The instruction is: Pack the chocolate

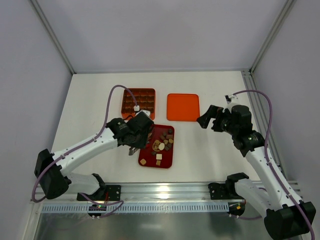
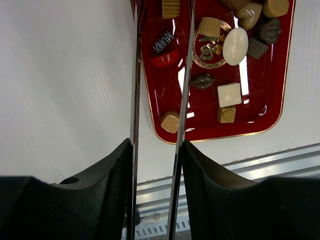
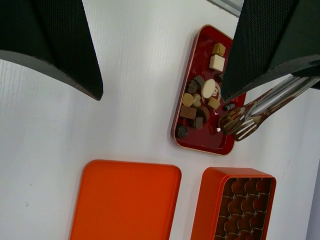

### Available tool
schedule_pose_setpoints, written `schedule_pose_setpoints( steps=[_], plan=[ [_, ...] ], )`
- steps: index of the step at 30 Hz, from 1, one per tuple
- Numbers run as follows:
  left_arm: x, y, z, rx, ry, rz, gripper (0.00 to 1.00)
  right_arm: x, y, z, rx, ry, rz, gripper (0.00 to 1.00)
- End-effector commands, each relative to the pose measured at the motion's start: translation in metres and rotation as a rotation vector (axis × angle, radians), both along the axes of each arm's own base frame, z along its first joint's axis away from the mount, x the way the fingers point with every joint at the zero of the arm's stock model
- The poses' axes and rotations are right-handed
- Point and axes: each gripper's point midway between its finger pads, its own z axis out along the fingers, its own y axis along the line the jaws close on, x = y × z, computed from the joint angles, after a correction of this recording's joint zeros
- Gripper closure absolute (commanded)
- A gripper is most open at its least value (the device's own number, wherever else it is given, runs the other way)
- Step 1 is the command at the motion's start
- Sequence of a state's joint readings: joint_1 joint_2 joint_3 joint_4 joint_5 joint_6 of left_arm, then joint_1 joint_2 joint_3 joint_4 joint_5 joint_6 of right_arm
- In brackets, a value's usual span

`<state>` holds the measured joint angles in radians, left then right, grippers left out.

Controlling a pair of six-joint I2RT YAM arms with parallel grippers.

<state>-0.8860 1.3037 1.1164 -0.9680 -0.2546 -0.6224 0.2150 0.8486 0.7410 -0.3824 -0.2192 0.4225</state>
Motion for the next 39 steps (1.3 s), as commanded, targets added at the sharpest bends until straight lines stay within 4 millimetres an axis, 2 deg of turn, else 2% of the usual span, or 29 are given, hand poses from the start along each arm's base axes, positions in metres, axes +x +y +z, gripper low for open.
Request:
schedule_pose_setpoints(
  steps=[1, 14, 22, 25, 33, 39],
  plan=[
    [0.008, -0.007, 0.001, -0.016, -0.050, 0.017, 0.57, 0.003, 0.001, 0.010, 0.014, -0.046, -0.006, 0.00],
    [0.002, -0.009, -0.011, 0.025, -0.029, 0.003, 0.65, 0.002, 0.003, 0.006, 0.017, -0.038, -0.004, 0.00],
    [0.004, -0.009, -0.002, 0.027, -0.049, 0.004, 0.79, 0.002, 0.003, 0.009, 0.015, -0.044, -0.002, 0.00],
    [0.005, -0.011, 0.009, 0.012, -0.064, -0.003, 0.82, 0.002, 0.002, 0.008, 0.014, -0.041, -0.004, 0.00],
    [0.014, -0.021, 0.053, -0.058, -0.132, -0.020, 0.82, 0.002, 0.002, 0.009, 0.009, -0.041, -0.002, 0.00],
    [0.031, -0.013, 0.076, -0.033, -0.189, 0.007, 0.82, 0.002, 0.003, 0.010, 0.010, -0.039, 0.001, 0.00]
  ],
)
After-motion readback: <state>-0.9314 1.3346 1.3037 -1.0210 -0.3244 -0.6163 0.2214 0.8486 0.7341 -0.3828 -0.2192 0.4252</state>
